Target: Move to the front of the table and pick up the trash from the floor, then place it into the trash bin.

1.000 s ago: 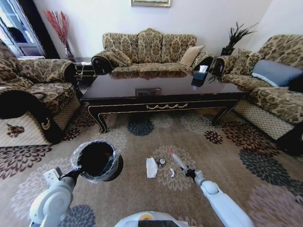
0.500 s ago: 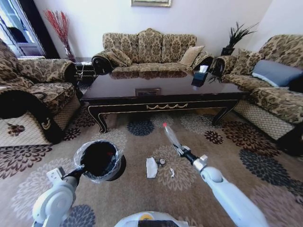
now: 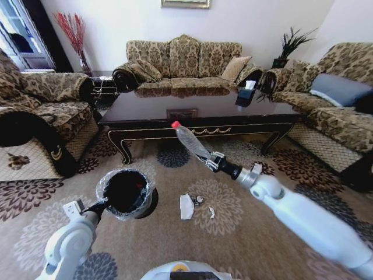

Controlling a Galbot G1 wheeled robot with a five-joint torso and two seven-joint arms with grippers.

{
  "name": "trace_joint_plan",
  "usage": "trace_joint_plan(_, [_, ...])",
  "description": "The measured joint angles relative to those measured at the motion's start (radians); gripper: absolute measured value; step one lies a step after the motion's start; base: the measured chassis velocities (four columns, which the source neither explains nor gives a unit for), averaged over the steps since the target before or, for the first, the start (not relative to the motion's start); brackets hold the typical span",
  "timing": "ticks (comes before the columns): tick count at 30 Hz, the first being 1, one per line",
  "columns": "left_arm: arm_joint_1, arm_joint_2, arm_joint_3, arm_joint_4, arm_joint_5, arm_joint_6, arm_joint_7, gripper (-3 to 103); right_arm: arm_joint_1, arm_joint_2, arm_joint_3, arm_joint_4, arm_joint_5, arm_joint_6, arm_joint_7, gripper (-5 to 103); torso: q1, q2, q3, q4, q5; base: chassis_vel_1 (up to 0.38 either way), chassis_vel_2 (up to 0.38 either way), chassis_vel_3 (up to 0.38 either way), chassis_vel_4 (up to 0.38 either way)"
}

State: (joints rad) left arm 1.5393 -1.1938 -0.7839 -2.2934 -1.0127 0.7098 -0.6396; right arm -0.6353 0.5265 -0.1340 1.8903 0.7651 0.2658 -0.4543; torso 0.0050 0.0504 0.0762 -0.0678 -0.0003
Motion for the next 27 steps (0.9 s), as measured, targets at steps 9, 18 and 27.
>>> trace_joint_plan(9, [-0.045, 0.010, 0.024, 0.039, -0.001, 0.001, 0.007, 2, 0.351, -0.013, -0.304, 0.007, -0.054, 0.023, -0.181, 25, 0.000, 0.000, 0.000, -0.0003, -0.0002, 0.000, 0.000, 0.000, 0.000])
trace_joint_plan(18, [-0.057, -0.009, 0.036, 0.051, 0.001, 0.001, 0.020, 2, 0.593, 0.174, -0.597, -0.053, 0.010, 0.010, -0.116, 25, 0.000, 0.000, 0.000, -0.0002, 0.0003, 0.000, 0.000, 0.000, 0.000])
trace_joint_plan(27, [-0.052, -0.013, 0.017, 0.029, 0.001, 0.001, 0.020, 2, 0.701, 0.359, -0.741, -0.161, 0.092, 0.011, -0.051, 25, 0.000, 0.000, 0.000, -0.0003, 0.0002, 0.000, 0.000, 0.000, 0.000])
